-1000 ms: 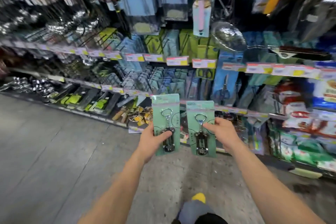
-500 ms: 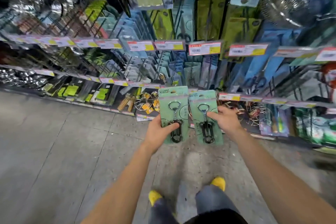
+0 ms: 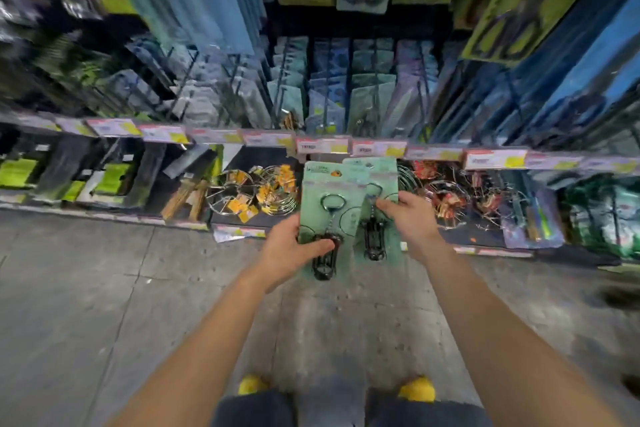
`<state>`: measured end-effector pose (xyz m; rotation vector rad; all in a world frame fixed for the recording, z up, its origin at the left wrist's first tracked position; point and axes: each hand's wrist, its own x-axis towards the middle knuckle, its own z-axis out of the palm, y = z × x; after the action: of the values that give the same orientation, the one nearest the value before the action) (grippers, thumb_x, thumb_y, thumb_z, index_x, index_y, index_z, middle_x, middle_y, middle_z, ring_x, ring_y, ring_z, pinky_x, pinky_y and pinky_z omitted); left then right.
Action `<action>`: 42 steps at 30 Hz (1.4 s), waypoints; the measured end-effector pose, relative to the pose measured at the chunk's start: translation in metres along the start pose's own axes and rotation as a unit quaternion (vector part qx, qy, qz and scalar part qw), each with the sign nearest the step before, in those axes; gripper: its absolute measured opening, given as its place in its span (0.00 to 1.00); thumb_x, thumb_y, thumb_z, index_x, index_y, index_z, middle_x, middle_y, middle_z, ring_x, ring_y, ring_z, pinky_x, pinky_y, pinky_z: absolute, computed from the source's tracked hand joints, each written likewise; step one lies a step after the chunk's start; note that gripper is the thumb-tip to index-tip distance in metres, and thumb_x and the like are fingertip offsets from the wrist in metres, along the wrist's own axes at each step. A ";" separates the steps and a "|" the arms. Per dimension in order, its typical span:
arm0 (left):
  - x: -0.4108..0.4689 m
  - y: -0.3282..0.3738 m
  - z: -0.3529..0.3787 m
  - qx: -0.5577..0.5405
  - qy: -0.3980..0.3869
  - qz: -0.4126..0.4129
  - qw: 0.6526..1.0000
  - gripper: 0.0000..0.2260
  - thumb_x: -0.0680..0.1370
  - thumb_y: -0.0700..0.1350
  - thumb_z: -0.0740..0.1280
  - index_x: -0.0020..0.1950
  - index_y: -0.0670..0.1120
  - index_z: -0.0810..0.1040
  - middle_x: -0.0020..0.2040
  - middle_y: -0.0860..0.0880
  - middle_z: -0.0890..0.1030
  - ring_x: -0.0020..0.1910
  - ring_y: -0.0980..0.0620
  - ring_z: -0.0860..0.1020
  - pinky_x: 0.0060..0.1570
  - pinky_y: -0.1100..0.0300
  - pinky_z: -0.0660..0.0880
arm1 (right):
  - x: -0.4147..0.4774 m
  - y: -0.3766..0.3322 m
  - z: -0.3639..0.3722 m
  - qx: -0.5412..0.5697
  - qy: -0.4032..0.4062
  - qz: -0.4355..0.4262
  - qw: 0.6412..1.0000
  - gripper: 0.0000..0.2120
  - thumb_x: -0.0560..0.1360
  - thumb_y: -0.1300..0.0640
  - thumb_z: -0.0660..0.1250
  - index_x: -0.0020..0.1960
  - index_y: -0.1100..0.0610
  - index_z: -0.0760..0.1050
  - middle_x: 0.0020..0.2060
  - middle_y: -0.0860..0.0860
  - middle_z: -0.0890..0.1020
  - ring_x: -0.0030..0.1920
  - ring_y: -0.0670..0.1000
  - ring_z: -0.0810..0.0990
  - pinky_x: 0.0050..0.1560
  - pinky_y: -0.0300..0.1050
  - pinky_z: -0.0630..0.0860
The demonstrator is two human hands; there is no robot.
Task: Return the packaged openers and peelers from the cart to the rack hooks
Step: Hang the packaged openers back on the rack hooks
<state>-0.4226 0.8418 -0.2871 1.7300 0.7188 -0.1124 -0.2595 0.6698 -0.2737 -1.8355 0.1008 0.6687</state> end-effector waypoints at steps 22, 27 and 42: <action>0.149 -0.118 0.029 -0.004 0.053 0.287 0.957 0.15 0.73 0.40 0.80 0.57 0.52 0.83 0.52 0.59 0.88 0.53 0.59 0.86 0.53 0.63 0.81 | 0.185 0.100 0.046 0.116 -0.039 -0.381 0.916 0.46 0.56 0.34 0.82 0.65 0.61 0.78 0.61 0.56 0.84 0.63 0.57 0.82 0.67 0.61 0.76; 0.144 -0.108 0.030 -0.024 0.041 0.295 0.954 0.16 0.73 0.42 0.80 0.59 0.52 0.83 0.53 0.56 0.88 0.54 0.57 0.86 0.56 0.58 0.82 | 0.158 0.088 0.049 0.129 -0.031 -0.392 0.910 0.32 0.62 0.42 0.81 0.57 0.62 0.82 0.53 0.60 0.86 0.57 0.57 0.84 0.65 0.63 0.76; 0.151 -0.112 0.038 -0.023 0.023 0.300 0.953 0.16 0.74 0.41 0.79 0.59 0.51 0.82 0.52 0.58 0.89 0.52 0.60 0.86 0.48 0.69 0.80 | 0.150 0.095 0.037 0.150 -0.033 -0.374 0.914 0.18 0.72 0.52 0.78 0.59 0.58 0.82 0.54 0.52 0.87 0.59 0.55 0.84 0.67 0.61 0.76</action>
<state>-0.3481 0.8799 -0.4596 1.8388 0.2000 0.3620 -0.1846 0.7051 -0.4352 -1.3951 -0.5013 0.1520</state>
